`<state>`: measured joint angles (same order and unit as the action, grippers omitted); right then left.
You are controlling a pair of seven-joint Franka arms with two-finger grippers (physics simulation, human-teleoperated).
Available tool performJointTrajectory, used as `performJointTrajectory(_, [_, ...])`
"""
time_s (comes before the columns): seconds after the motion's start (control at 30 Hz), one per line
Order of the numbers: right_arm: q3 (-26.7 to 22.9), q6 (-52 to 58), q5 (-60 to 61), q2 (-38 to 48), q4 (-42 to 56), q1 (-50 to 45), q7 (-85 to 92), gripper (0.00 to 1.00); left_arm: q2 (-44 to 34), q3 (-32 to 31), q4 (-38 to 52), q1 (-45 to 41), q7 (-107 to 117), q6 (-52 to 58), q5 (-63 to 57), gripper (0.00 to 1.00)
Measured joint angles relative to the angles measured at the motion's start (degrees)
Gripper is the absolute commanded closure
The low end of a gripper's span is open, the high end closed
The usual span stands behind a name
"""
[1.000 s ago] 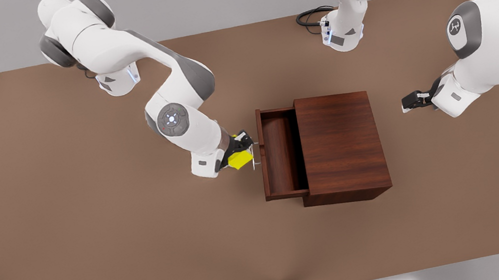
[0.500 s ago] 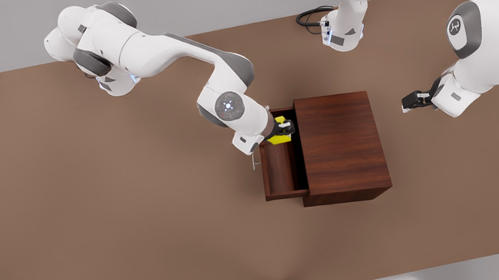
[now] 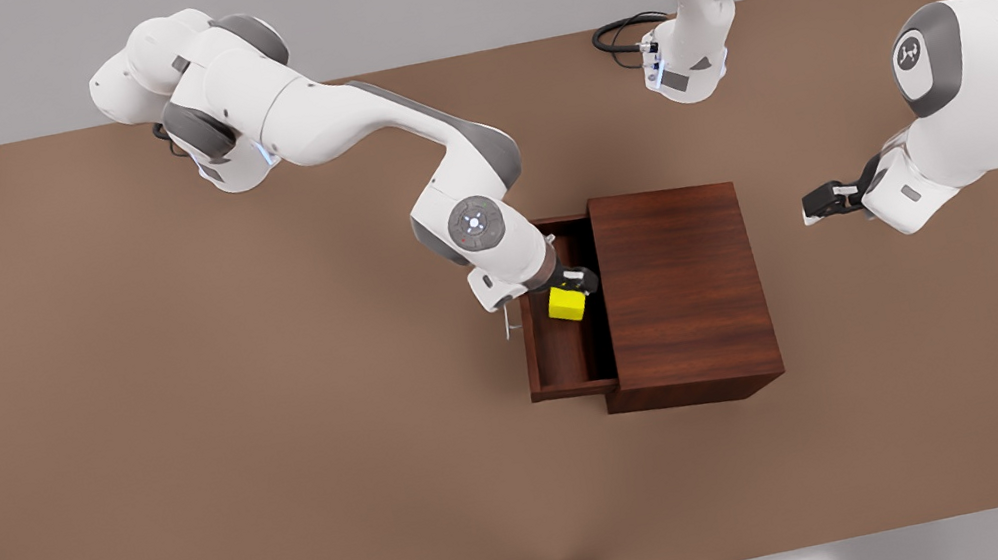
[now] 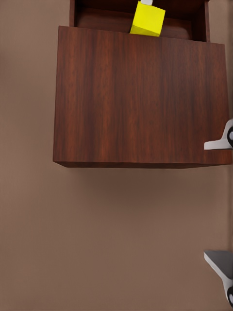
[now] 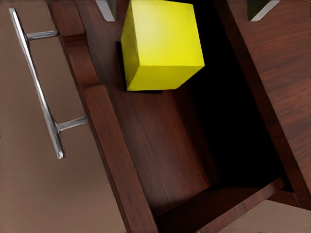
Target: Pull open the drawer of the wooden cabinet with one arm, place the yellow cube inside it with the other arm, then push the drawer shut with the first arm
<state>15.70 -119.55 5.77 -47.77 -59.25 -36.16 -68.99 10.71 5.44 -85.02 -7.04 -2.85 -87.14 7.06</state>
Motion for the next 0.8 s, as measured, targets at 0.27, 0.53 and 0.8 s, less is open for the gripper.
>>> performJointTrajectory(0.27, [0.3, 20.9, -1.8, 23.3, -6.3, 39.4, 12.1, 0.00, 4.2, -2.8, 5.1, -14.1, 6.2, -0.2, 0.0, 0.00])
performJointTrajectory(0.53, [0.5, 24.8, -4.3, 38.3, -32.1, 53.1, 34.5, 0.00, 26.0, -2.4, 29.4, -38.1, 26.9, -7.2, -5.7, 0.00])
performJointTrajectory(0.8, [0.6, 25.2, -7.1, 34.0, -28.6, 52.6, 46.9, 0.00, 37.8, -2.1, 30.8, -44.2, 48.6, -22.1, -14.2, 0.00])
